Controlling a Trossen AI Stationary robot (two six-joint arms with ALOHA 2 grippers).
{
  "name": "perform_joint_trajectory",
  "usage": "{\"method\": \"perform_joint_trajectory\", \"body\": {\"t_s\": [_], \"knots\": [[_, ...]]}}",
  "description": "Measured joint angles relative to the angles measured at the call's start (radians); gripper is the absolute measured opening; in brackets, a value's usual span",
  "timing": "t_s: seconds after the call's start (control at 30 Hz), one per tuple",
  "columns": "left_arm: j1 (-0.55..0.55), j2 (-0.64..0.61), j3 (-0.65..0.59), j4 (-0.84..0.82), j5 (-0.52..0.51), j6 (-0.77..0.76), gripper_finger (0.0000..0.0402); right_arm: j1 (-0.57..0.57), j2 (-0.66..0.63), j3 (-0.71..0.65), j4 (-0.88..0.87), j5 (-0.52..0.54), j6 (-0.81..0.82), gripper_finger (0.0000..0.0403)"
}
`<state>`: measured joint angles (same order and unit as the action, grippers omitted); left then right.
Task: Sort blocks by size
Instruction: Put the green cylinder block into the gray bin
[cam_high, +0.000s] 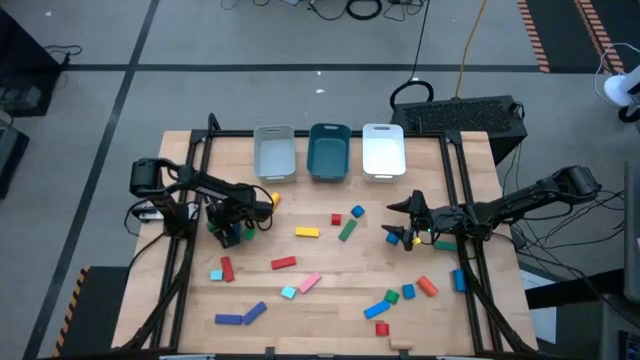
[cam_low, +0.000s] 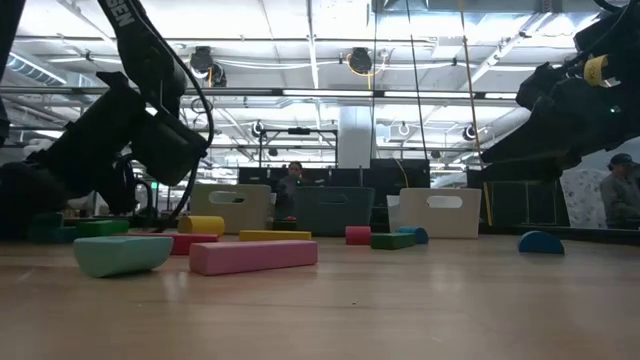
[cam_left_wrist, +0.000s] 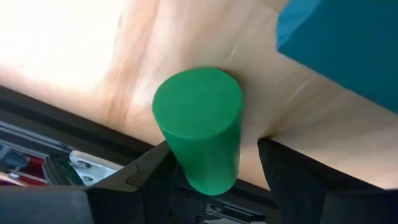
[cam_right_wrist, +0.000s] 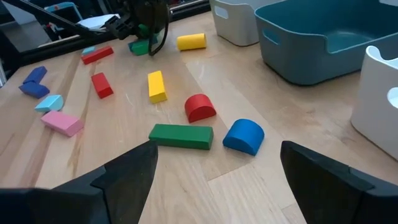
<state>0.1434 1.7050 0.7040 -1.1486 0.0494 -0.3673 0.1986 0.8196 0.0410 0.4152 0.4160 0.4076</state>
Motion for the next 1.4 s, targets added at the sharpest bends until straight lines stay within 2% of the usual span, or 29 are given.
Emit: {"method": "perform_joint_trajectory", "body": {"t_s": [0.1,0.3,0.5,0.87,1.07,1.4], "knots": [[0.008,0.000,0.000,0.007,0.022,0.010,0.0209,0.000,0.000,0.000,0.000,0.000,0.000,0.0327],[0.003,-0.001,0.002,0.003,0.033,0.010,0.0137,0.000,0.000,0.000,0.000,0.000,0.000,0.0327],[-0.003,-0.031,0.009,-0.002,0.025,-0.012,0.0135,0.000,0.000,0.000,0.000,0.000,0.000,0.0327],[0.026,-0.238,0.108,0.026,-0.006,-0.043,0.0135,0.000,0.000,0.000,0.000,0.000,0.026,0.0327],[0.089,-0.330,0.207,0.028,-0.102,-0.033,0.0135,0.000,0.000,0.000,0.001,0.000,0.026,0.0327],[0.257,-0.320,0.369,0.170,-0.168,0.172,0.0135,0.000,0.000,0.000,0.002,0.000,0.026,0.0327]]}}
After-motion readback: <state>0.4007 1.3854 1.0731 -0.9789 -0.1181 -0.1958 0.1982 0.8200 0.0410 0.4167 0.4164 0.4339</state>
